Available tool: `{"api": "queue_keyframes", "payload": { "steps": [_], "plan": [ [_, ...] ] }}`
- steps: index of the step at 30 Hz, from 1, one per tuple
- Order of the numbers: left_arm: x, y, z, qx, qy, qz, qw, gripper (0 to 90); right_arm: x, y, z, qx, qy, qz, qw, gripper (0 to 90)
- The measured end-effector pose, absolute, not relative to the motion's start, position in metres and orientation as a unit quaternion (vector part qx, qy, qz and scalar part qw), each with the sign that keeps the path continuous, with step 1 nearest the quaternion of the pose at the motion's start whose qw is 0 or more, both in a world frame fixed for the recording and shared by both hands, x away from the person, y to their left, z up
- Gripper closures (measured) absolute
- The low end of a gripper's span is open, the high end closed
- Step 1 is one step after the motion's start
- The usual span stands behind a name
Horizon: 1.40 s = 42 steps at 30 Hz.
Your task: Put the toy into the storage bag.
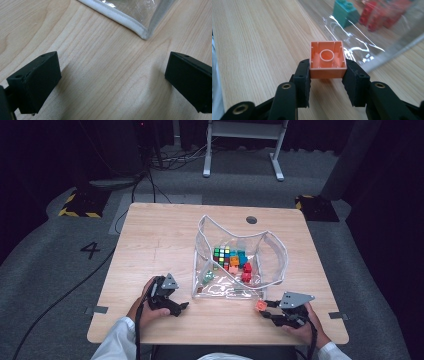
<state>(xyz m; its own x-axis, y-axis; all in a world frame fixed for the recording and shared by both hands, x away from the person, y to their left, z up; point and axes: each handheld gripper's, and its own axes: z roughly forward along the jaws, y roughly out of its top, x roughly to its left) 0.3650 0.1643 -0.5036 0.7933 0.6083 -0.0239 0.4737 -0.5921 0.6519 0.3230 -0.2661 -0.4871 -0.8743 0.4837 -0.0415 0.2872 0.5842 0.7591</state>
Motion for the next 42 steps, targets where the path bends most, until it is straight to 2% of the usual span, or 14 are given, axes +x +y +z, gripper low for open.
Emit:
{"api": "queue_keyframes", "payload": {
  "steps": [11, 19, 27, 42],
  "plan": [
    [0.365, 0.164, -0.504, 0.886, 0.305, 0.101, 0.333, 0.4, 0.327, -0.312, -0.475, 0.265, 0.862, 0.407, 0.144, 59.1],
    [0.365, 0.164, -0.504, 0.886, 0.305, 0.101, 0.333, 0.4, 0.354, -0.338, -0.446, 0.303, 0.836, 0.412, 0.197, 59.1],
    [0.365, 0.164, -0.504, 0.887, 0.305, 0.101, 0.333, 0.4, 0.384, -0.342, -0.414, 0.317, 0.82, 0.411, 0.239, 59.1],
    [0.365, 0.164, -0.504, 0.887, 0.305, 0.101, 0.333, 0.2, 0.417, -0.347, -0.367, 0.324, 0.792, 0.44, 0.271, 59.1]
  ]
}}
